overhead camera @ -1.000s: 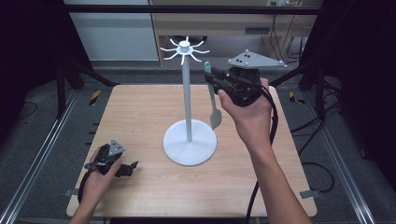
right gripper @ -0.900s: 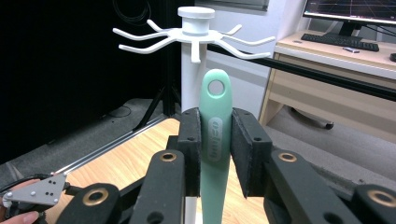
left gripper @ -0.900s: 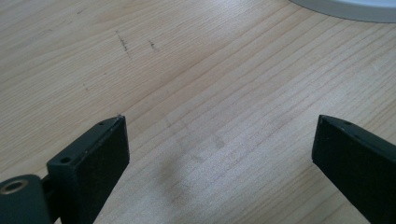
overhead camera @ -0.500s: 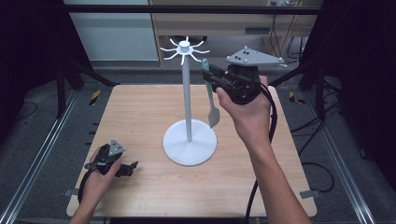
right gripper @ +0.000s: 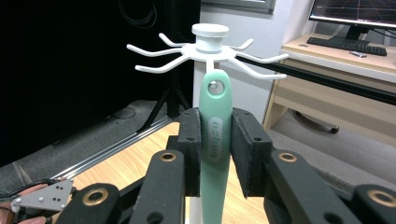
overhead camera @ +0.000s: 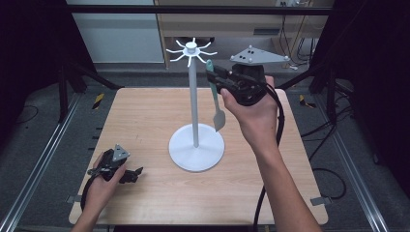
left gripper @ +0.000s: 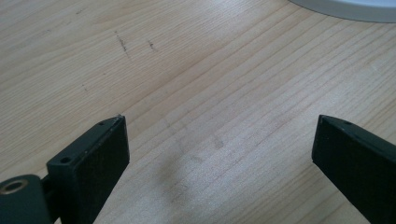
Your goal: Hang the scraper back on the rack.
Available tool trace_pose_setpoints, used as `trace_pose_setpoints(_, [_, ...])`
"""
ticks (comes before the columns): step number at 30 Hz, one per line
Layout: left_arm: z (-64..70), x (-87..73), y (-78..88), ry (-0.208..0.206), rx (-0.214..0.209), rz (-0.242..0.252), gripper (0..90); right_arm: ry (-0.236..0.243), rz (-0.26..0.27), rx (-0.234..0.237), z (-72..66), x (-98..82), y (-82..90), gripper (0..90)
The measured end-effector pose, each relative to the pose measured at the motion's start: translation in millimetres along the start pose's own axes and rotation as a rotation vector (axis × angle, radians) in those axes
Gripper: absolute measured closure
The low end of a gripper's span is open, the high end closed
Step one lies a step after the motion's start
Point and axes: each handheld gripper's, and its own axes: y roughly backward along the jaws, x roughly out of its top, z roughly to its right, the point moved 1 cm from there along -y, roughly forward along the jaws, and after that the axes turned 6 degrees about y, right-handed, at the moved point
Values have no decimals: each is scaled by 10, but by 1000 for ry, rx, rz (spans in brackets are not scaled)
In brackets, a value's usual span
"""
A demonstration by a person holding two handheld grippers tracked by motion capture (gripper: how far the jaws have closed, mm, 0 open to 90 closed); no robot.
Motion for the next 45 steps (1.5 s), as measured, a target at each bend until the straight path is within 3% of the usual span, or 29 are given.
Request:
trace_pose_setpoints(24, [0, 1, 1, 0, -2, -1, 38, 2, -26, 10, -11, 10, -133, 745])
trace_pose_setpoints(45, [4, 0, -5, -2, -3, -7, 38, -6, -25, 13, -17, -1, -123, 741])
